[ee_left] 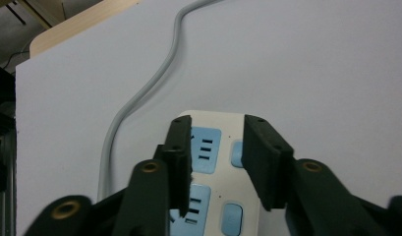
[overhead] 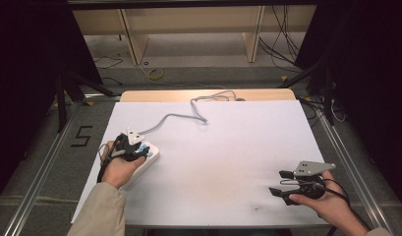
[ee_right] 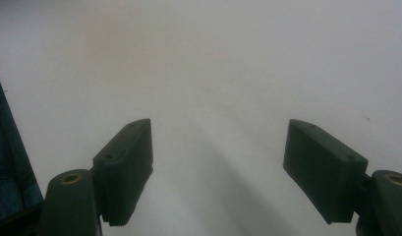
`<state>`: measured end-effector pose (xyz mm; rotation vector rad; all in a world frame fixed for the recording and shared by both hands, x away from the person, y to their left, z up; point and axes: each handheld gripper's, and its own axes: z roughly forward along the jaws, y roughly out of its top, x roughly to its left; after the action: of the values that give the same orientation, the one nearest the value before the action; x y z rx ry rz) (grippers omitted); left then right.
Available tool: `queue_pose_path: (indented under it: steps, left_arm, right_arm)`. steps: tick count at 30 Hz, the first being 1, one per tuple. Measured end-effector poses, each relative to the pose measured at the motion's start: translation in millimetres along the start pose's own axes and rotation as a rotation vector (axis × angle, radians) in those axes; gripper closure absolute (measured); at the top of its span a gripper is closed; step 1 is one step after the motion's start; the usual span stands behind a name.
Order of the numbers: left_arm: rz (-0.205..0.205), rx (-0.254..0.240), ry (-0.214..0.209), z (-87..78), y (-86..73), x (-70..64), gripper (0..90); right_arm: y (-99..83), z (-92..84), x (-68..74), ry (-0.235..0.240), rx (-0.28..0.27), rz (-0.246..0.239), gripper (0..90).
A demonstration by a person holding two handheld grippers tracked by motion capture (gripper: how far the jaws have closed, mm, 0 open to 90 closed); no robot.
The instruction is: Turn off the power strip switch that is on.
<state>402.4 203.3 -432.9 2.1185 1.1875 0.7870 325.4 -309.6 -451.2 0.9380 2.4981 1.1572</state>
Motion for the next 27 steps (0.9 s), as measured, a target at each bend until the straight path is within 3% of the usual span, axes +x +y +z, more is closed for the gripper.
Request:
queue_pose_path:
  steps: [6,12,18,27]
  left_arm:
    - [0.002,-0.076,-0.069,0.9,3.3,-4.4,42.9]
    - [0.02,-0.115,-0.146,1.4,8.5,-18.1,28.3]
    - [0.056,-0.143,-0.215,-0.2,12.9,-35.9,24.0]
    - [0.055,-0.188,-0.3,-6.2,15.8,-57.8,20.8]
  right_arm:
    - [0.1,0.1,0.0,0.0,0.0,0.0,27.2]
    - [0.1,0.2,0.1,0.001,0.0,0.001,27.2]
    - [0.1,0.5,0.2,0.001,-0.002,0.004,27.2]
    - [0.0,0.8,0.1,0.002,-0.004,0.003,26.9]
